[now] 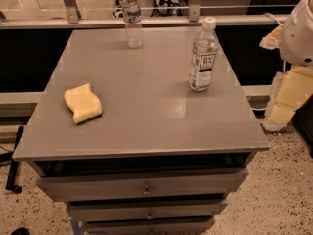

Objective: Knock blue plastic bottle over

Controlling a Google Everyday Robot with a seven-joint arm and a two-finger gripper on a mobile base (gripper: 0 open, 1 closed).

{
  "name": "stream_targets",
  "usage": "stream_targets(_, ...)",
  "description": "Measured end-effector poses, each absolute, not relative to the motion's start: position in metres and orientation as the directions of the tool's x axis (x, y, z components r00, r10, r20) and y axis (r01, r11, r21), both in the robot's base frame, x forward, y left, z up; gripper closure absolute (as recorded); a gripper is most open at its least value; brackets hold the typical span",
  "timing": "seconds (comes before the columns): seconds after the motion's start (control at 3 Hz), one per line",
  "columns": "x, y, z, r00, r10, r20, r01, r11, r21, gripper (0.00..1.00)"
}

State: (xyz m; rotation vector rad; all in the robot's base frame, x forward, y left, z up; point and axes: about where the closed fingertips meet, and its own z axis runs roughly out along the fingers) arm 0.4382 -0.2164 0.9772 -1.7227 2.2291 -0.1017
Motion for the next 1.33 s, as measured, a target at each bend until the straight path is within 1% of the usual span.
stream_targets(0.33, 0.438, -0.216, 0.977, -0.221, -0.953, -0.208, -0.930, 0.270, -0.249, 0.00)
stream_targets(0.67, 0.442, -0.217, 0.975, -0.218, -0.947, -0.237, -0.923, 0.279, -0.266, 0.00)
stream_targets(1.0, 0.468, -0.223, 0.942, -0.225, -0.901, -0.372, -0.903, 0.337, -0.268, 0.00)
stream_targets(1.33, 0.507, -0.226, 0.922, -0.218, -0.841, -0.496, -0.866, 0.401, -0.298, 0.00)
